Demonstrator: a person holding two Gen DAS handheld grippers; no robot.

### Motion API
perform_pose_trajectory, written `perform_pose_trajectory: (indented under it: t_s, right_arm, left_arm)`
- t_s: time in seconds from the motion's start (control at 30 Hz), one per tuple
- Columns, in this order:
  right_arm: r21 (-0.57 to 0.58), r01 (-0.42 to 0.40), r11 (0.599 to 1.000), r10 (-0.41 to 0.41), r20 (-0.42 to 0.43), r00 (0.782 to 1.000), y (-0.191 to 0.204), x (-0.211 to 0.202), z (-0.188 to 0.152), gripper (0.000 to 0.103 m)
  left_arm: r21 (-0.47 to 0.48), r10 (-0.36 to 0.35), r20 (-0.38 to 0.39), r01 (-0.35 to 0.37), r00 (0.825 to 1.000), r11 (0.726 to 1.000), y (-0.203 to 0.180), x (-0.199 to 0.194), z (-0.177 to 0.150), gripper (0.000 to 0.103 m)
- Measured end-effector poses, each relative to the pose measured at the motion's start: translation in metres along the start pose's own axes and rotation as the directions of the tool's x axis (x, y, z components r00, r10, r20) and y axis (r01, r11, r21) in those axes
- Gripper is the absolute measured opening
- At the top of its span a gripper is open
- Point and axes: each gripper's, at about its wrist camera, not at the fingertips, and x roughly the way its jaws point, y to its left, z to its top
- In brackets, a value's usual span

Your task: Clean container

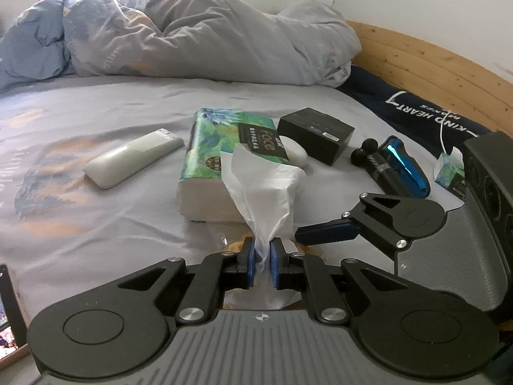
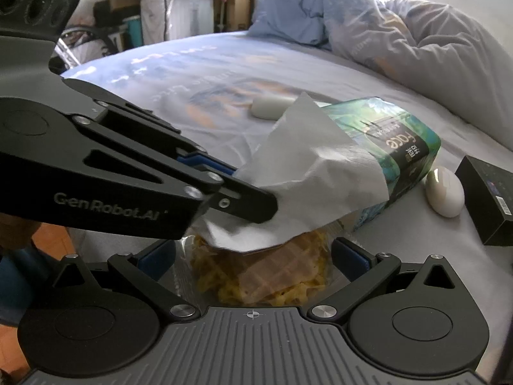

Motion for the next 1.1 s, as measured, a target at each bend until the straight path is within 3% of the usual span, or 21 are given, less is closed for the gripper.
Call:
perform_pose_trajectory:
  t_s: [0.6, 1.1]
  right_arm:
    - [-0.005, 0.01, 1.0, -0.01, 0.003, 1.0, 0.001, 0.0, -0.002, 0.103]
    - [-0.026, 0.011, 1.0, -0.011, 0.0, 1.0, 0.003, -0.002, -0.008, 0.103]
  left_arm:
    - [0.04, -0.073, -0.028, 0.074, 0.997, 0.996, -0.012, -0.008, -0.007, 0.018]
    - [0.016, -0.057, -0.01, 0.058, 0.998, 0.998, -0.013, 0.002, -0.003, 0.018]
